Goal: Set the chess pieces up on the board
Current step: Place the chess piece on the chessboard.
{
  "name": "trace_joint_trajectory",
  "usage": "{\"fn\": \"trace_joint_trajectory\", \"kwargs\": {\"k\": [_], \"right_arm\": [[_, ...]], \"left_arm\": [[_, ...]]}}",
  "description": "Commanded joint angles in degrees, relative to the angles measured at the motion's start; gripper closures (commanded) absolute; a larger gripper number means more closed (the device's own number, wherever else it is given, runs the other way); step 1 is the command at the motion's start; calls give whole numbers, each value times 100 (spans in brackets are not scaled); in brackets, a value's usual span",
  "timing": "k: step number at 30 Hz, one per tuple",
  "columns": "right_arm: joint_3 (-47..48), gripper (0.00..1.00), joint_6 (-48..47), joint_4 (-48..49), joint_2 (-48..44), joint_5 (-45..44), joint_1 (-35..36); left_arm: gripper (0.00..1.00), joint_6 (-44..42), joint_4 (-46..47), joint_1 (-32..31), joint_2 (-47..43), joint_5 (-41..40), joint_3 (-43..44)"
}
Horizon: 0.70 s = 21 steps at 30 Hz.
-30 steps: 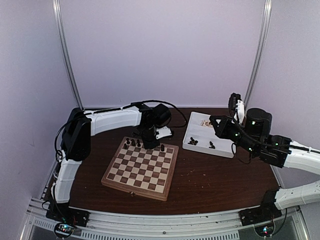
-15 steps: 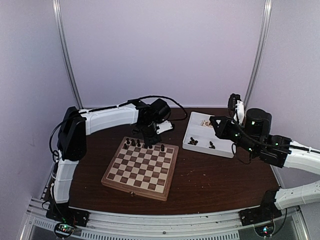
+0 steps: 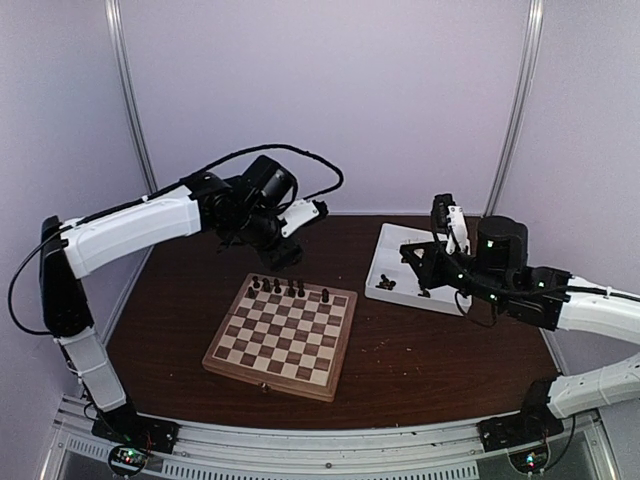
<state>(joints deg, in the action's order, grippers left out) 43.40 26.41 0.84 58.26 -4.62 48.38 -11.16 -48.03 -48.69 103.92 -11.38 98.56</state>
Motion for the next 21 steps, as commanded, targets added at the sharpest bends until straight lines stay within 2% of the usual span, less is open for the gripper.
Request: {"fn": "trace_joint_trajectory", "kwargs": {"k": [1,5,9,14,21], "right_arm": [[368,97,-716,98,205,1225,-56],[366,96,-977,399,376,1734,-57],[393,94,-1095,692,802,2043,-57],[664,94,-1142,905,1589,2447,-44],[669,96,-1331,1926,2652,2420,296]], "left_arm": [[33,536,1258,35,-1071,782,-1126],[32,1009,2164,35,-1948,1352,-2196],[31,1681,2533,43,-2494,1537,-2859],[31,2546,2572,50,-2728,1607,-3358],[31,3488,2557,217,-2940,1669,-3970]]}}
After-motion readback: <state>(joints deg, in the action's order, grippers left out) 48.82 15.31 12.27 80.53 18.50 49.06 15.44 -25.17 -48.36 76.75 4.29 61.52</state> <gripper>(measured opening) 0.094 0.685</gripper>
